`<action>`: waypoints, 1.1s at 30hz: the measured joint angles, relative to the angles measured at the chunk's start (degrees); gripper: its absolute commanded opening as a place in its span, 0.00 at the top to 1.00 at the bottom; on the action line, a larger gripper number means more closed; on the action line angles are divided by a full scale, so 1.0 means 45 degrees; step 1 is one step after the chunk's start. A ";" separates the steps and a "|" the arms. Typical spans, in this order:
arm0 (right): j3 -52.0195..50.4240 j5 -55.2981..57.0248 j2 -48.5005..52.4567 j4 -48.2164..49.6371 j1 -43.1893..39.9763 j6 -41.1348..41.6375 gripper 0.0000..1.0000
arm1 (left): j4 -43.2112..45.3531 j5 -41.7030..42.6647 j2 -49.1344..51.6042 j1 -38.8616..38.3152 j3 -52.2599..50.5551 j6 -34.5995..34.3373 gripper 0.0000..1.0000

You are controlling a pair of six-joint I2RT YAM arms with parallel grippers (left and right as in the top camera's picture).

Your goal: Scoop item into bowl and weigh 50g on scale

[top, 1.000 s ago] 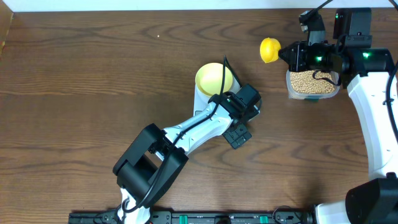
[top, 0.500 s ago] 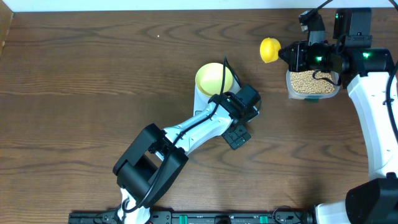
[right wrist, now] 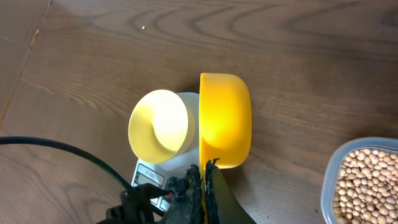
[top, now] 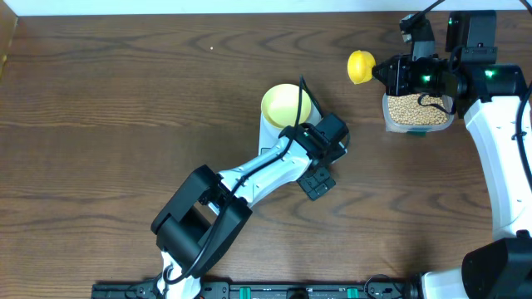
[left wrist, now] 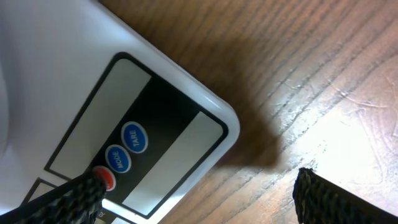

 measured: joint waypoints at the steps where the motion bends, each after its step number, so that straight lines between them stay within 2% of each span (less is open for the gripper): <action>1: 0.0000 0.0000 0.0000 0.0000 0.0000 0.0000 0.99 | 0.0000 0.0005 0.0000 -0.0034 0.0000 0.0049 0.02; 33: 0.0000 0.0005 0.0000 -0.0063 0.0000 0.0000 0.99 | 0.0000 0.0005 0.0000 0.0029 0.0000 0.0141 0.02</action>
